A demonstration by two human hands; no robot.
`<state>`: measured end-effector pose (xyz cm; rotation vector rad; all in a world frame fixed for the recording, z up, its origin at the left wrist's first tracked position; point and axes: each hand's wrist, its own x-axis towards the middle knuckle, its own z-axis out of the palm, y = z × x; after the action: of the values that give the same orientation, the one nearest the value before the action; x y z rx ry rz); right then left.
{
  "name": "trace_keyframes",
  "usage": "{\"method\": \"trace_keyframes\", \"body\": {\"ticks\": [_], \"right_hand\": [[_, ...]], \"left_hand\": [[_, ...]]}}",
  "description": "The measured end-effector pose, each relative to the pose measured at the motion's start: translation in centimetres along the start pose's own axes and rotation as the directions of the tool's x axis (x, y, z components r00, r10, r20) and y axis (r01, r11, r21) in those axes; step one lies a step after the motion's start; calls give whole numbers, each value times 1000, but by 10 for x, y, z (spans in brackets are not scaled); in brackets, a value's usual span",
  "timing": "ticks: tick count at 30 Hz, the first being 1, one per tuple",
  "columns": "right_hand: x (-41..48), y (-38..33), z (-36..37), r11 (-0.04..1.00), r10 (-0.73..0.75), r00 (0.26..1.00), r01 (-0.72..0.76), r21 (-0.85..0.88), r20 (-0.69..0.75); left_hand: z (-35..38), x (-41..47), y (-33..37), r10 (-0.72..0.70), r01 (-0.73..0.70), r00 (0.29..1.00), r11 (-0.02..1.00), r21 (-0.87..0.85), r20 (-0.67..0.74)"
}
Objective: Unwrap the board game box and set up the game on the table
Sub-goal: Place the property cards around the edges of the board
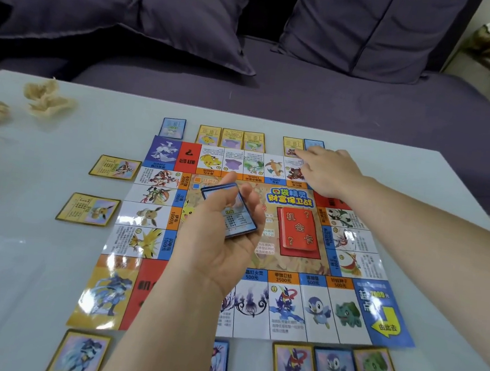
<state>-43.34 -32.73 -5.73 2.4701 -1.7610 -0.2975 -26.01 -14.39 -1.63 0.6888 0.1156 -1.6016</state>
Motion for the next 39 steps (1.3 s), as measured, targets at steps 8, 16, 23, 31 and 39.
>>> {"method": "trace_keyframes", "body": {"ticks": [8, 16, 23, 31, 39], "right_hand": [[-19, -3, -25, 955, 67, 989, -26, 294, -131], [-144, -45, -82, 221, 159, 985, 33, 975, -70], [-222, -79, -59, -109, 114, 990, -70, 992, 83], [-235, -80, -47, 31, 265, 962, -70, 997, 59], [-235, -74, -46, 83, 198, 980, -43, 996, 25]], "left_hand": [[2, -8, 8, -25, 22, 997, 999, 48, 67], [3, -30, -3, -94, -7, 966, 921, 389, 241], [-5, -55, -19, -188, -77, 934, 725, 685, 304], [-15, -65, -26, -156, -156, 953, 483, 862, 259], [-16, -64, -30, 1, -168, 983, 417, 894, 184]]}}
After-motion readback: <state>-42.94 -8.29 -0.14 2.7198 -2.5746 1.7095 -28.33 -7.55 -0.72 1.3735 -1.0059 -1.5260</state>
